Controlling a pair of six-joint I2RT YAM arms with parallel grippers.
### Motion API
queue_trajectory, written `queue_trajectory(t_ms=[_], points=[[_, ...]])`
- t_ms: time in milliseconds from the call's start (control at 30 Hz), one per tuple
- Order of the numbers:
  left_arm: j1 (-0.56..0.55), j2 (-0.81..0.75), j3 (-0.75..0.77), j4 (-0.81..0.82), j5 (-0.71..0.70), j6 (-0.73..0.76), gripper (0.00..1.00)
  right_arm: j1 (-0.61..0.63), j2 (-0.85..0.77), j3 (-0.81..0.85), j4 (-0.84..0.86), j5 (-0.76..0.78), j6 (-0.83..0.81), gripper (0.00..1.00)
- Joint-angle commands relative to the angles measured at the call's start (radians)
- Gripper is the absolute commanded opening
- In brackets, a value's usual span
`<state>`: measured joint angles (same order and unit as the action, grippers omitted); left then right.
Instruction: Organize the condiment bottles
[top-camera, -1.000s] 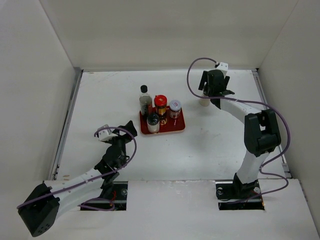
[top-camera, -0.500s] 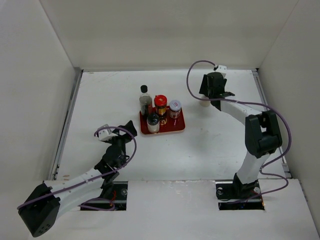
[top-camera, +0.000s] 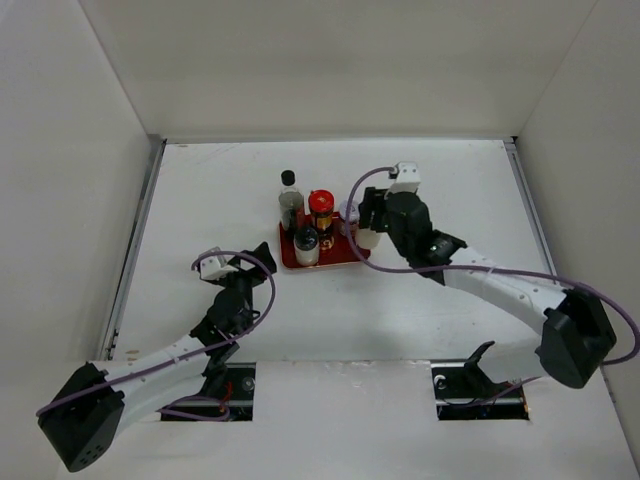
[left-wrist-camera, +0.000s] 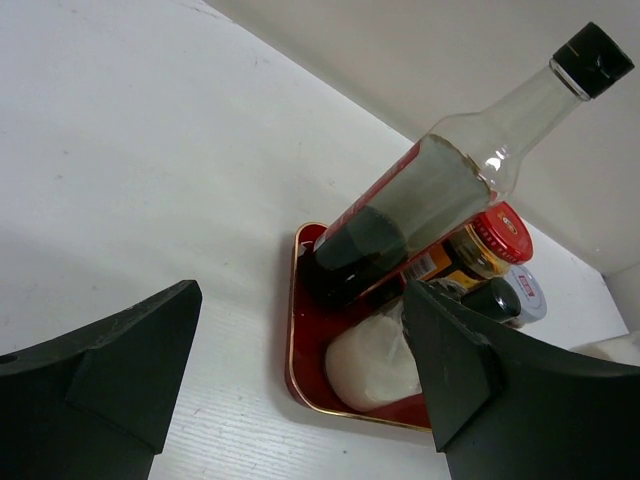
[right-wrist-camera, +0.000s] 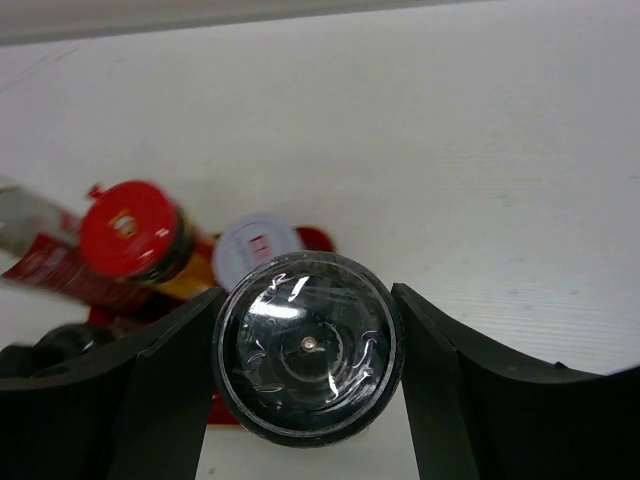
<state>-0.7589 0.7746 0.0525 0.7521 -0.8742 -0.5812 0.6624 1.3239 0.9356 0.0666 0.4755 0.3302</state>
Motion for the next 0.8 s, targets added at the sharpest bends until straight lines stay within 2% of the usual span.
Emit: queue_trajectory(t_ms=[0,200,533,633,767], points=[[0.016,-0.014,0.020,0.036,0.015,-0.005,0.82,0.091,0.053,0.057,0.133,-0.012,0.013,0.48],[0.025,-0.002,0.015,0.039,0.017,-0.006,0.82,0.163,0.201,0.132,0.243,-0.041,0.006,0.48],[0.026,0.011,0.023,0.041,0.037,-0.006,0.83,0.211,0.317,0.118,0.303,0.058,-0.063,0.51],[0.028,0.017,0.026,0.041,0.037,-0.006,0.83,0.214,0.331,0.101,0.308,0.077,-0.068,0.60],[0.028,0.023,0.024,0.041,0.037,-0.008,0.83,0.216,0.319,0.085,0.312,0.074,-0.066,0.82]])
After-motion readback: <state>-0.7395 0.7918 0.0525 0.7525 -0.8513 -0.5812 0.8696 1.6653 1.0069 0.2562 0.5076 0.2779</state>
